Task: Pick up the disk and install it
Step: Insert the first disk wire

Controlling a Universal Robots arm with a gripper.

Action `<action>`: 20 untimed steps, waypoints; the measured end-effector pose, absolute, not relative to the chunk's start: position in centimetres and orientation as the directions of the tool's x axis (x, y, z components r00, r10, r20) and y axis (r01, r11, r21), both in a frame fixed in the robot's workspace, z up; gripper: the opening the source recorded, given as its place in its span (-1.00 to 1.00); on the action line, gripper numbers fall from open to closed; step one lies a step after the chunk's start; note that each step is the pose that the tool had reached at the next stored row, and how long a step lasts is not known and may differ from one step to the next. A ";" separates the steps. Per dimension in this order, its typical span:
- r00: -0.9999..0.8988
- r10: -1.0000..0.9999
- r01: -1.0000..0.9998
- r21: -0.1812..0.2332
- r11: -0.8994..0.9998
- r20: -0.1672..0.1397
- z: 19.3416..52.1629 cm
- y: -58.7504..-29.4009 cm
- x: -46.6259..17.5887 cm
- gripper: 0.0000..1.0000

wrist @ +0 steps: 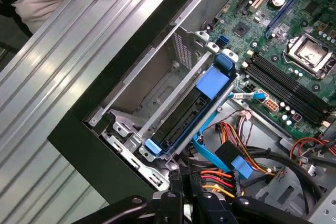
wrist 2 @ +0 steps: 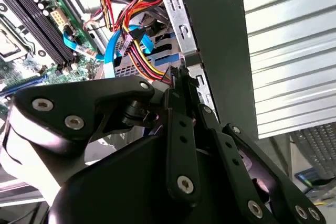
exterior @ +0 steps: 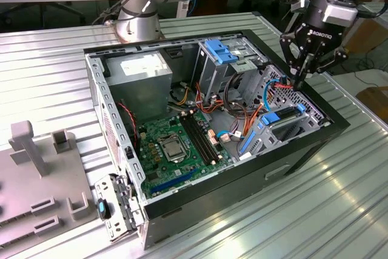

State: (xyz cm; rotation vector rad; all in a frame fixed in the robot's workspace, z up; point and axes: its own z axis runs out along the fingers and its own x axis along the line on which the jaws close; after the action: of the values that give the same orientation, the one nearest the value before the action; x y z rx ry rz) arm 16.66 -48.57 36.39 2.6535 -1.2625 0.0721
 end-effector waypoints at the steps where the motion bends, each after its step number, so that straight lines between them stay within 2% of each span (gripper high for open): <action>1: 0.611 -0.781 -0.790 0.161 -0.592 0.131 36.3 -48.6 16.7 -0.66; 15: 0.409 -0.903 -0.908 0.160 -0.388 0.133 35.8 -48.6 16.8 -0.66; 20: 0.387 -0.910 -0.917 0.164 -0.364 0.148 35.9 -48.6 16.8 -0.66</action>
State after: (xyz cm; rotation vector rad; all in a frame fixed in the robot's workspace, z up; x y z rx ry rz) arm 16.84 -48.56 35.91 2.4264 -1.6260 0.0469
